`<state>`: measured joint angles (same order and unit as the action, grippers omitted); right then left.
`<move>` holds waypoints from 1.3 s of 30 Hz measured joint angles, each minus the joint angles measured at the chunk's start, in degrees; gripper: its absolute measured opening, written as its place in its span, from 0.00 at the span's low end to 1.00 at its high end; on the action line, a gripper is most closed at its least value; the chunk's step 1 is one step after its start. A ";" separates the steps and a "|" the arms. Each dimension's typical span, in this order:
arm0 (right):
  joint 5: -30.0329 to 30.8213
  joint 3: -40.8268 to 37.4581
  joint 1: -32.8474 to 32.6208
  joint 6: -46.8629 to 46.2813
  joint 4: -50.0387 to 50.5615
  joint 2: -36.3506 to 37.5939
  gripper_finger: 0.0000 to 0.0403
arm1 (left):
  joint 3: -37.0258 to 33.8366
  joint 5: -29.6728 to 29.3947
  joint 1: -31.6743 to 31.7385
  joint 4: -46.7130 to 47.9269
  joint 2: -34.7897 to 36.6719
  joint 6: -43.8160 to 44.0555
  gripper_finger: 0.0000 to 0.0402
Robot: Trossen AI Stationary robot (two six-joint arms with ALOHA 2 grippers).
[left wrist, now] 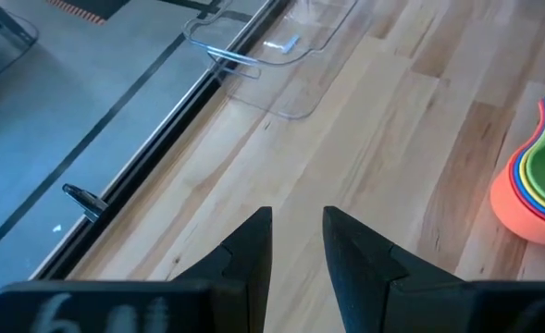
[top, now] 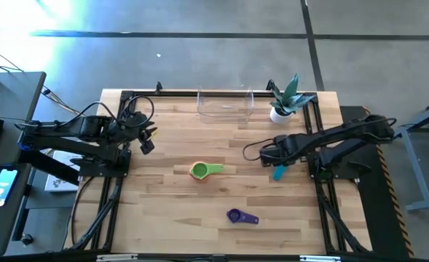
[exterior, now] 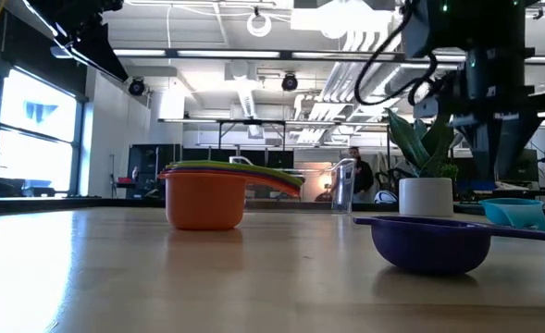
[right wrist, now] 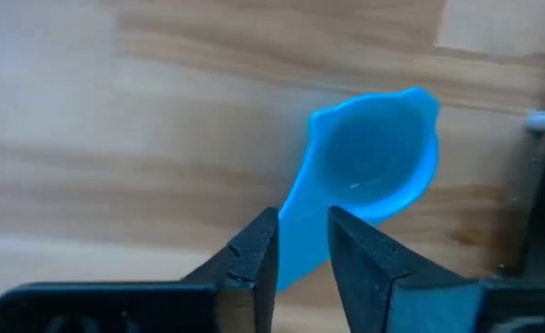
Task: Nest measuring cups in basket
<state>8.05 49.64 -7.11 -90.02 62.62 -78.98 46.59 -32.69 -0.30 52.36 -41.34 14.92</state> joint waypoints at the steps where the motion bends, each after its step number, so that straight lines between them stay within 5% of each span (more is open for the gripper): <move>1: 0.19 -0.56 0.50 -0.49 0.07 0.00 0.23 | 0.00 0.00 0.00 0.01 0.00 0.00 0.22; 19: -1.71 -10.33 7.17 0.50 -11.01 -0.03 0.28 | 0.00 -0.20 0.00 0.02 -0.02 0.02 0.22; 28: -3.58 -10.42 7.25 0.53 -11.76 -0.04 0.03 | 0.00 -0.50 0.00 0.04 0.00 -0.02 0.22; 39: -3.79 -6.40 7.08 3.73 -12.10 -0.09 0.01 | 0.00 -0.92 0.00 0.04 -0.02 0.00 0.22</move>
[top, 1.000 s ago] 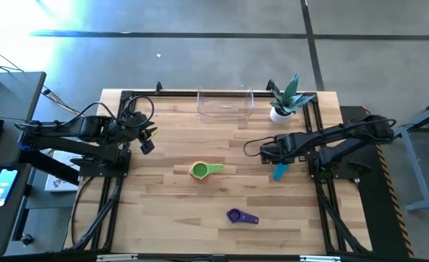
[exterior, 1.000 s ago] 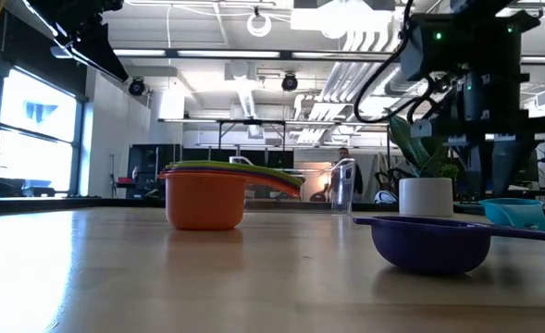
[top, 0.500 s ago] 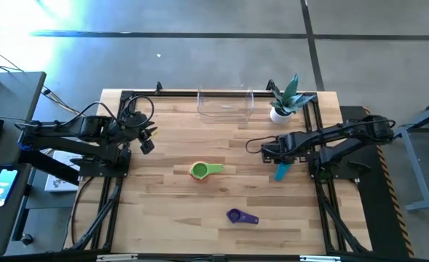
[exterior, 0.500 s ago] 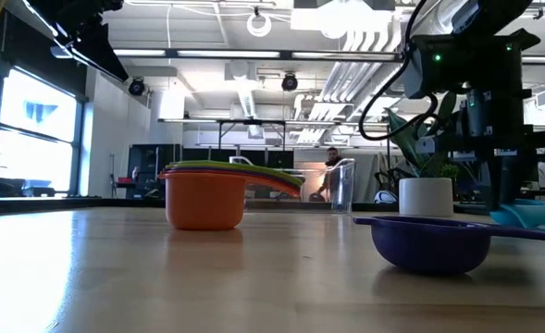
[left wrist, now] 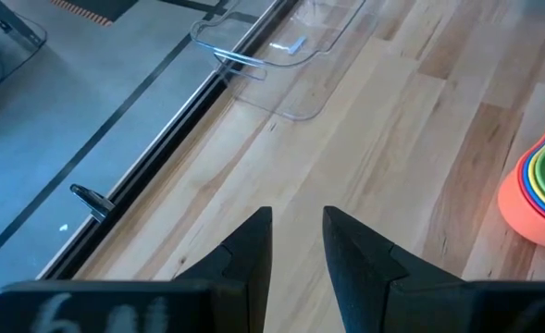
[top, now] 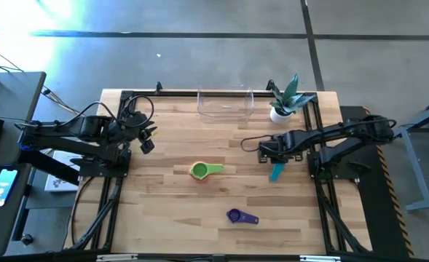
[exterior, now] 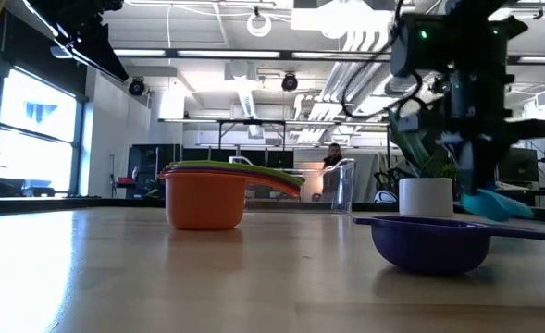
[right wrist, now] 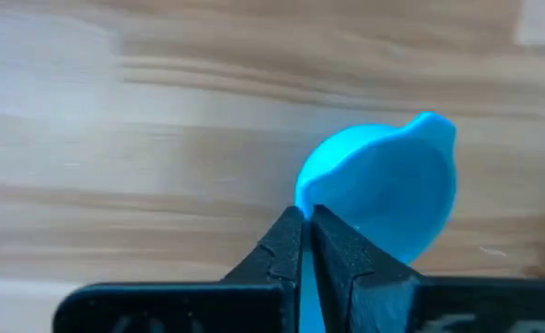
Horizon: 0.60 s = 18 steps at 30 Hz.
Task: Nest measuring cups in basket
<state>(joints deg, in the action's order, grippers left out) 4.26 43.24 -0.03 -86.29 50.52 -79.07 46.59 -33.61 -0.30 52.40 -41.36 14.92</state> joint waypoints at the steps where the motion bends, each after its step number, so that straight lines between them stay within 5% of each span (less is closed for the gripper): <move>1: 0.45 1.06 -0.01 1.17 0.01 0.00 0.01 | 0.00 0.00 0.00 0.00 0.02 0.00 0.22; 18: 7.25 21.87 -0.01 16.91 1.00 -2.46 0.00 | 0.00 9.43 0.01 0.05 0.00 3.61 0.22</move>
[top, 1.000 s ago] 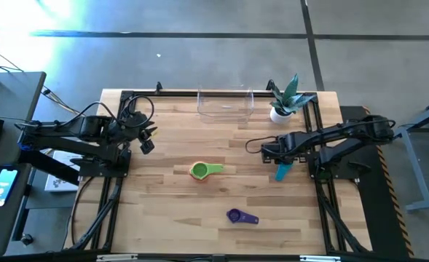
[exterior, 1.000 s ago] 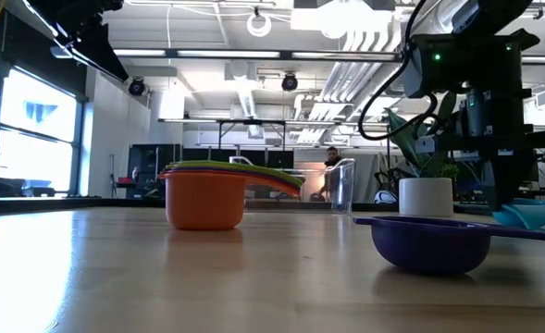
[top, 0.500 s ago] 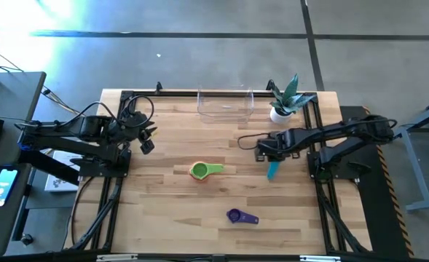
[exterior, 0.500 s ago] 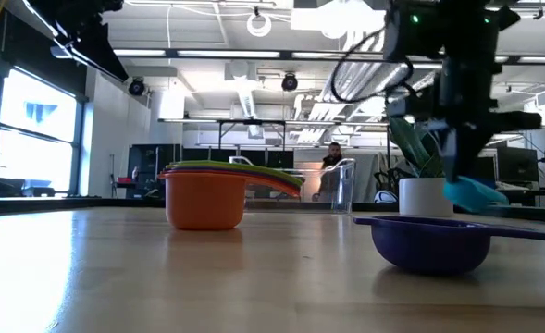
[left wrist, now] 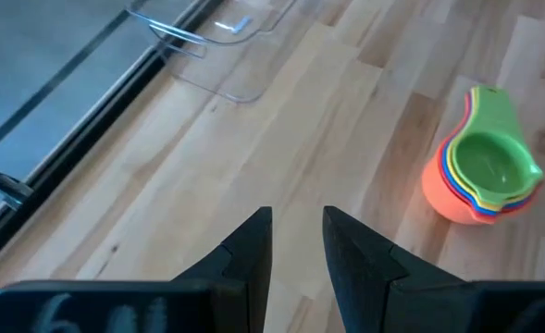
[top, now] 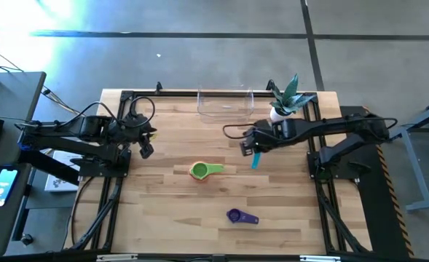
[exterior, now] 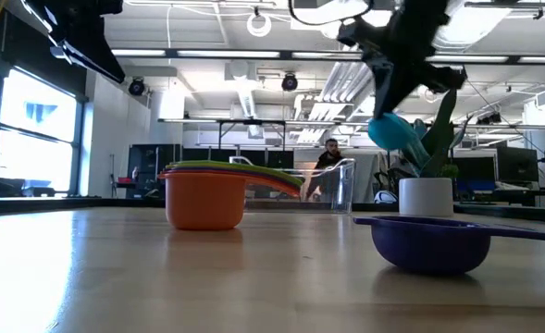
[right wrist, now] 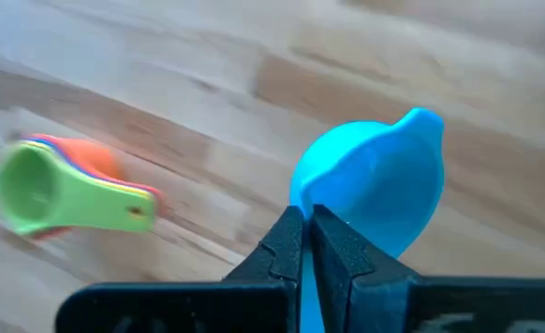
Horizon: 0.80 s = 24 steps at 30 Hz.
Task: Nest measuring cups in basket
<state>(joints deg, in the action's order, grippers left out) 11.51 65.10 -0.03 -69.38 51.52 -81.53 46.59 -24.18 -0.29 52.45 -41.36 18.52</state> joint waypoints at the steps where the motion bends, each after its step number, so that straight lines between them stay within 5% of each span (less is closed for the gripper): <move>1: 0.37 1.54 0.00 0.99 -0.01 -0.81 0.00 | 0.00 0.34 0.00 0.02 0.00 0.00 0.22; 24: 3.09 35.34 -4.70 23.01 0.65 -25.66 0.00 | 0.00 11.45 0.01 5.13 0.02 7.23 0.22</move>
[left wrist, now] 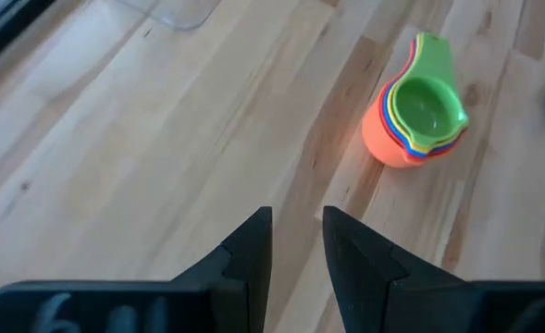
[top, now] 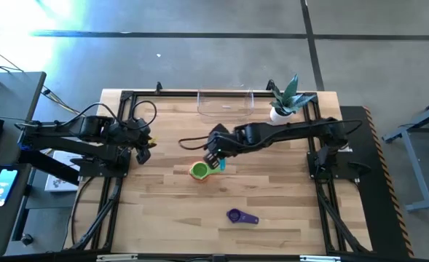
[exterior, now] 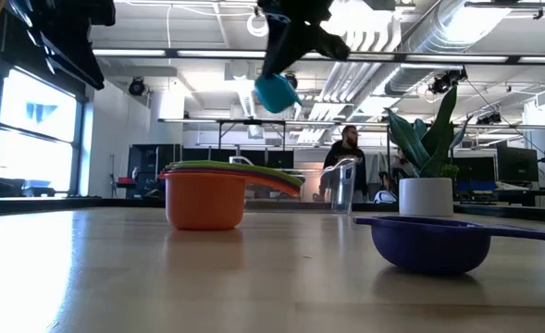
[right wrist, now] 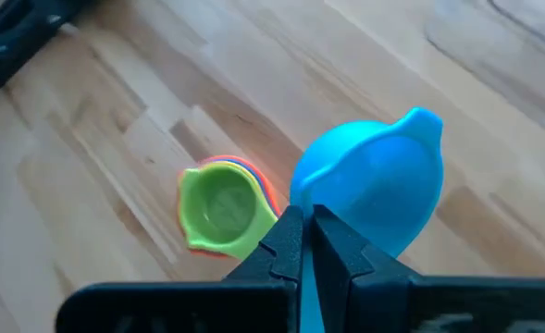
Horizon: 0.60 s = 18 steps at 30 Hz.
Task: Nest measuring cups in basket
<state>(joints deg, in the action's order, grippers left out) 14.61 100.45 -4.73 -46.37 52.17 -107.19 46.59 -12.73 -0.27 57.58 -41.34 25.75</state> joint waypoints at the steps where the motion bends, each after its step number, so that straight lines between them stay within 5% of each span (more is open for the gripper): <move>1: -0.02 1.46 0.00 1.52 0.14 -0.83 0.00 | 0.00 0.16 -0.01 0.03 -0.01 1.28 0.22; 9: -1.05 10.04 0.07 20.14 0.57 -5.08 0.00 | 0.00 1.77 -0.01 0.05 -0.01 13.75 0.22; 18: -6.70 10.90 0.07 42.02 0.30 -5.35 0.00 | 0.00 1.92 0.00 0.05 0.00 24.98 0.22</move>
<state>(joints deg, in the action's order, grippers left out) 7.90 111.35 -4.67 -4.35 52.47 -112.53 46.59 -10.81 -0.27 57.63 -41.34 50.74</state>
